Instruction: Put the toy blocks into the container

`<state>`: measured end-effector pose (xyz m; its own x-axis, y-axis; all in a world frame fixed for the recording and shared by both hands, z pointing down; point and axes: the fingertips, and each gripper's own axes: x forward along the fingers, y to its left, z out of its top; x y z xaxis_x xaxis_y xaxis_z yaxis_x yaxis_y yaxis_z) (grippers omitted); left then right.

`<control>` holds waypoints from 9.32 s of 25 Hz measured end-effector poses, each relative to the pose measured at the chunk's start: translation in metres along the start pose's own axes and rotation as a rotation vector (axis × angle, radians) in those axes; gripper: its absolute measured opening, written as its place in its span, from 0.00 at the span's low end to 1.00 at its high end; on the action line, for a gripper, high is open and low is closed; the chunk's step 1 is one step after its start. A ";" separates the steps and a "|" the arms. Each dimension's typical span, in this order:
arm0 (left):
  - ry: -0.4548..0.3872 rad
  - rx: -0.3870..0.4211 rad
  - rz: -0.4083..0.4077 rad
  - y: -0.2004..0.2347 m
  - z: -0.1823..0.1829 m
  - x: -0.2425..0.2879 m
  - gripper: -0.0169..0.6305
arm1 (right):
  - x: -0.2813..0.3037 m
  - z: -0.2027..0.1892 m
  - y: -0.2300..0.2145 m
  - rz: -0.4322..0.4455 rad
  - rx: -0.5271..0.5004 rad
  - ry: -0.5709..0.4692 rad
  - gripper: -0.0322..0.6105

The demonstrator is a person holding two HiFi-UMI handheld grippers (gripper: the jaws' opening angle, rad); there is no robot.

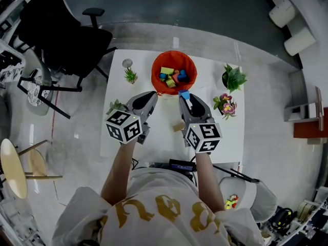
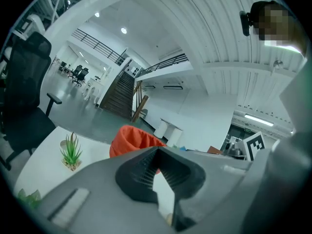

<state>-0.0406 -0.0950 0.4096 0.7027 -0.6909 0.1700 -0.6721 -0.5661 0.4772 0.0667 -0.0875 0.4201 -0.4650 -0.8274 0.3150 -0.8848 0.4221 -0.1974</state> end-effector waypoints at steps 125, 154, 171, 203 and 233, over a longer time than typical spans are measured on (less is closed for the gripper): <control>0.249 0.004 0.030 -0.015 -0.121 -0.003 0.03 | -0.031 -0.163 -0.004 0.020 -0.144 0.462 0.37; 0.351 -0.025 0.052 0.002 -0.165 -0.004 0.03 | -0.021 -0.230 -0.008 -0.022 -0.234 0.655 0.53; 0.362 -0.050 0.044 0.006 -0.167 0.000 0.03 | -0.023 -0.240 -0.018 0.127 -0.356 0.753 0.54; 0.310 -0.051 0.034 0.003 -0.145 0.012 0.03 | -0.019 -0.191 -0.022 0.078 -0.022 0.537 0.53; 0.077 -0.002 0.013 -0.015 -0.043 -0.011 0.03 | -0.017 -0.064 0.000 0.030 -0.046 0.233 0.52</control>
<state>-0.0285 -0.0596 0.4380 0.7099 -0.6613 0.2424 -0.6809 -0.5564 0.4762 0.0730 -0.0497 0.4739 -0.4808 -0.7088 0.5162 -0.8685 0.4662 -0.1687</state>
